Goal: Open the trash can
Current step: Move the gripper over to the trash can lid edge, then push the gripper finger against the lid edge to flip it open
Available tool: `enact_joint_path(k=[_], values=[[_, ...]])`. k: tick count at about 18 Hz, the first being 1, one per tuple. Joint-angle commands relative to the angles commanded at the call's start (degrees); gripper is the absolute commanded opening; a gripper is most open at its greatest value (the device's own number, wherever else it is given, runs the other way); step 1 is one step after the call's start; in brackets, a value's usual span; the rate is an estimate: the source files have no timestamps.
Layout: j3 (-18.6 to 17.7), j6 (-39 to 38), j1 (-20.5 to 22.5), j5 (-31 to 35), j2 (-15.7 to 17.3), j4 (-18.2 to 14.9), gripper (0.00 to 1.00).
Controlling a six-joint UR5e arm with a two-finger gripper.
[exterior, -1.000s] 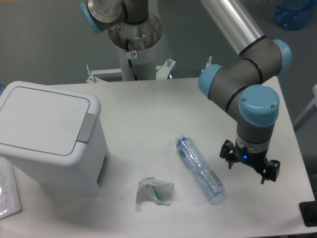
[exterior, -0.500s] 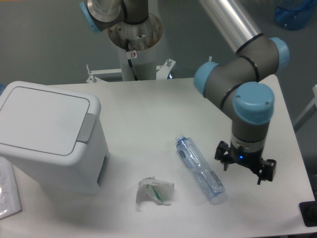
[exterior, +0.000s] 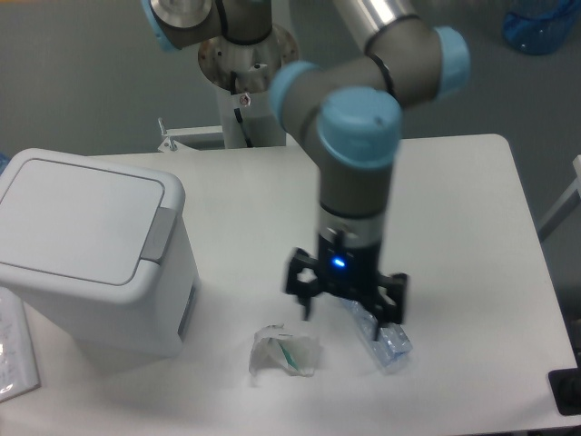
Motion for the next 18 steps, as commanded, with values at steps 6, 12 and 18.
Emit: enact_joint_path(k=[6,12,18], values=[[-5.08,-3.38,-2.81,-7.21,5.28,-0.09,1.00],[-13.79,-2.59,-3.17,-7.66,10.38,0.26,1.00],[-14.33,-2.68,-3.26,-7.40,10.47,0.53,1.00]])
